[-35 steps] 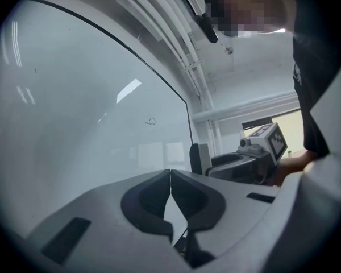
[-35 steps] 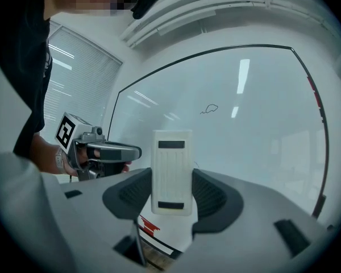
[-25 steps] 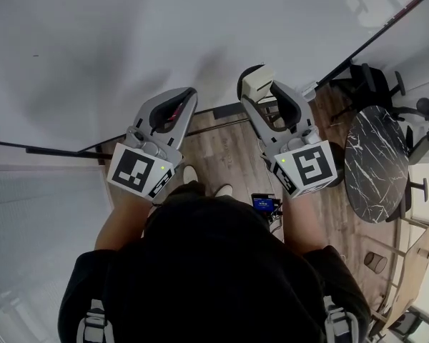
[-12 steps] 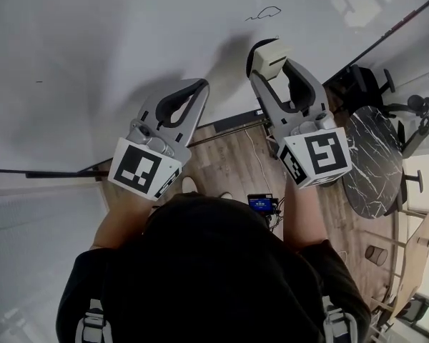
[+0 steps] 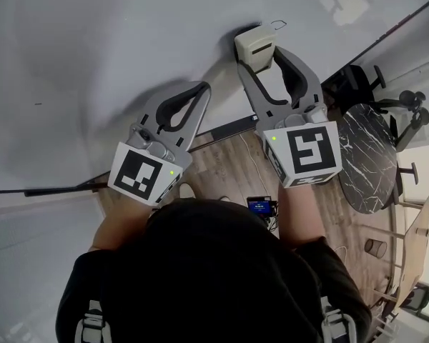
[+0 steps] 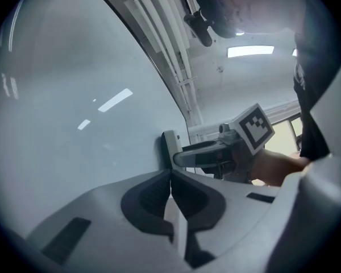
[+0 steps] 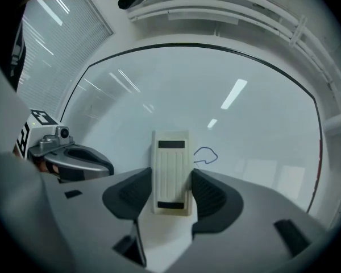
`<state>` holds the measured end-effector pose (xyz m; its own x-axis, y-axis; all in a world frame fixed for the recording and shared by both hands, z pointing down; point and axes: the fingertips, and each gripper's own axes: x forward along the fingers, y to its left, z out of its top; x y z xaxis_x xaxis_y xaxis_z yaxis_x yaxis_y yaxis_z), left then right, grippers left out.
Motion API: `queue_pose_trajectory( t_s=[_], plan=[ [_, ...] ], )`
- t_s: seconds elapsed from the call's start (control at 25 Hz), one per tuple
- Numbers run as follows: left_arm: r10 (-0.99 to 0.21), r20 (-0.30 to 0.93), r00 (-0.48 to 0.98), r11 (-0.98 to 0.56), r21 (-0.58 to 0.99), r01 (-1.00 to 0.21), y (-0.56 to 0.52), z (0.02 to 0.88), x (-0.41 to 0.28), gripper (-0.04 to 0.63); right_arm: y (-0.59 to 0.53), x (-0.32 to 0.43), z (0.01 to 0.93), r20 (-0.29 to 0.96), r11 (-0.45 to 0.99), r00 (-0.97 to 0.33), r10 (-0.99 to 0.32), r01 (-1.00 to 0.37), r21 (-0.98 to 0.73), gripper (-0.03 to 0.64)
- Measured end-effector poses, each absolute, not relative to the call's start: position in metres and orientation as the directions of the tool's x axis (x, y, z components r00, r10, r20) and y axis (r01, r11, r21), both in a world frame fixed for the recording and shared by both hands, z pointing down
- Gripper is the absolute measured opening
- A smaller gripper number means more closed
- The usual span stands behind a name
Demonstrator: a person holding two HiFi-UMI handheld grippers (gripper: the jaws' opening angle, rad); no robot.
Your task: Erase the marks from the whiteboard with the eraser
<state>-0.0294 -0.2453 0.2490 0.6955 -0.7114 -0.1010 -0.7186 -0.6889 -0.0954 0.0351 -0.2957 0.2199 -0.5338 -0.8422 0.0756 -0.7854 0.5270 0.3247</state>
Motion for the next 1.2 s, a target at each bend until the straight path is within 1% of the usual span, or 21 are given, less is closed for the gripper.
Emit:
queue_pose_trajectory(
  t_s=[0.12, 0.64, 0.92, 1.2],
  plan=[
    [-0.708, -0.105, 0.699, -0.693, -0.089, -0.715, -0.246, 0.249, -0.03, 0.006, -0.298, 0.034, 0.218, 0.082, 0.509, -0.515, -0.853, -0.789, 0.345, 0.219],
    [-0.716, -0.099, 0.691, -0.687, -0.079, -0.722, -0.25, 0.258, -0.032, 0.005, -0.316, 0.059, 0.212, 0.043, 0.495, -0.503, -0.863, -0.827, 0.269, 0.219],
    [-0.726, -0.092, 0.682, -0.678, -0.075, -0.731, -0.248, 0.26, -0.031, 0.006, -0.329, 0.094, 0.21, 0.015, 0.464, -0.47, -0.882, -0.864, 0.197, 0.219],
    [-0.738, -0.083, 0.669, -0.664, -0.08, -0.743, -0.248, 0.263, -0.031, 0.006, -0.348, 0.135, 0.217, 0.011, 0.403, -0.406, -0.914, -0.903, 0.146, 0.219]
  ],
)
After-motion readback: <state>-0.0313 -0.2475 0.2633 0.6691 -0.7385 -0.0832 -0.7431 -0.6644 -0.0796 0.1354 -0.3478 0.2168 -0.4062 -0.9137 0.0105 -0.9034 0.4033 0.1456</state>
